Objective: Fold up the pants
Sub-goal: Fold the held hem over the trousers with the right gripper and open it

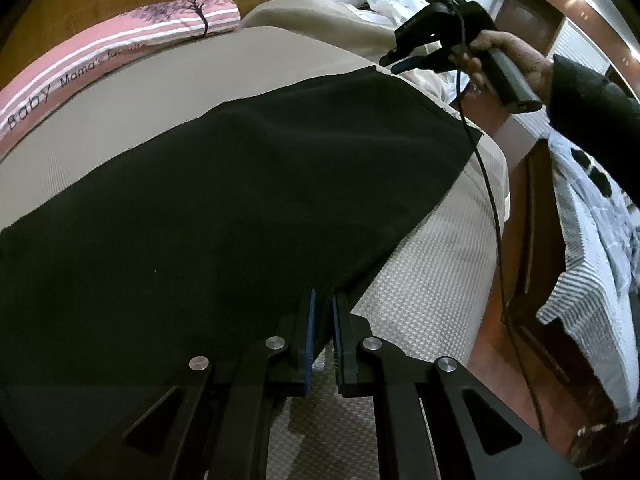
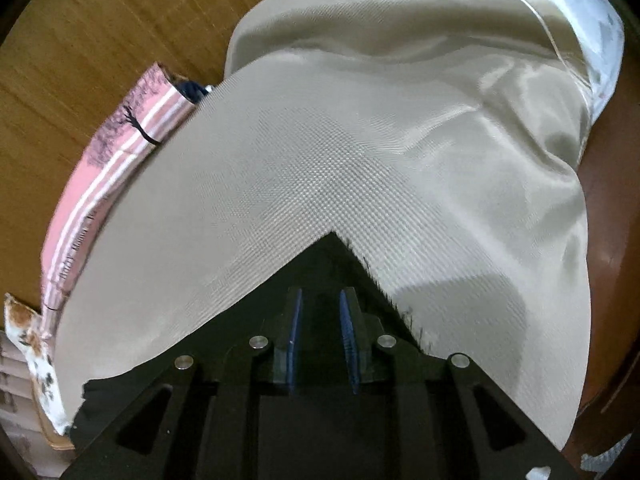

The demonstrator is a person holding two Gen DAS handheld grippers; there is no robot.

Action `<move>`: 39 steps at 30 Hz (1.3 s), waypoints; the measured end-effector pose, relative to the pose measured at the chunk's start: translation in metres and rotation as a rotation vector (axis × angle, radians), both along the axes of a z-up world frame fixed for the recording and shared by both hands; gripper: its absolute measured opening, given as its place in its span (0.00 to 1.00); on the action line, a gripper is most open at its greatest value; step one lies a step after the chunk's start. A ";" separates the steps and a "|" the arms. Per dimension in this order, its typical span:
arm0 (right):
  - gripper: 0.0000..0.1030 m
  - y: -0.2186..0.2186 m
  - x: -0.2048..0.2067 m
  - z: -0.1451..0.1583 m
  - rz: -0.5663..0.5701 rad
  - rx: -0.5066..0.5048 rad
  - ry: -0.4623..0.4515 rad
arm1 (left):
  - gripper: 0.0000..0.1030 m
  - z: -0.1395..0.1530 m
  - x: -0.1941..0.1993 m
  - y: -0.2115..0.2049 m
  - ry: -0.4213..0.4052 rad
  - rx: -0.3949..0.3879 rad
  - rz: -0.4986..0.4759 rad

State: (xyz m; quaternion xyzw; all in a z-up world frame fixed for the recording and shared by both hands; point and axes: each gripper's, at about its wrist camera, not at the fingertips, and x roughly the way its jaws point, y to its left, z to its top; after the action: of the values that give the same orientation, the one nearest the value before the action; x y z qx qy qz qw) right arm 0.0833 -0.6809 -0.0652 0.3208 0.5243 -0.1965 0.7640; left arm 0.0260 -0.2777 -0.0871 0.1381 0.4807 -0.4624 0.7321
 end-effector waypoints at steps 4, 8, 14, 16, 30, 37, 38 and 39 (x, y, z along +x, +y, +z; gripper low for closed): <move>0.19 -0.005 0.006 -0.010 0.011 -0.003 0.018 | 0.09 0.000 0.002 0.000 0.012 -0.006 0.004; 0.22 0.000 0.010 -0.017 0.030 0.003 0.031 | 0.09 -0.001 0.002 0.001 0.020 -0.013 0.009; 0.30 0.023 0.023 -0.018 0.133 -0.124 0.091 | 0.09 -0.001 0.001 0.001 0.020 -0.017 0.020; 0.22 0.029 0.028 -0.018 0.159 -0.168 0.120 | 0.09 -0.001 0.001 0.001 0.021 -0.018 0.024; 0.08 0.020 0.031 0.015 0.026 -0.207 -0.039 | 0.09 0.000 -0.004 0.003 -0.003 -0.037 0.057; 0.10 0.022 0.038 -0.018 0.012 -0.220 0.026 | 0.09 0.000 -0.004 0.005 0.000 -0.044 0.056; 0.15 0.023 0.037 -0.017 0.012 -0.217 0.023 | 0.09 0.001 -0.005 0.005 -0.003 -0.043 0.051; 0.25 0.023 0.036 -0.014 0.011 -0.208 0.031 | 0.09 0.002 -0.005 0.005 -0.009 -0.039 0.039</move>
State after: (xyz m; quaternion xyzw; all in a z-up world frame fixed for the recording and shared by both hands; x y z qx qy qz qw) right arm 0.1195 -0.6580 -0.0795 0.2337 0.5145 -0.2504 0.7861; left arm 0.0210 -0.2727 -0.0852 0.1163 0.4711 -0.4566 0.7457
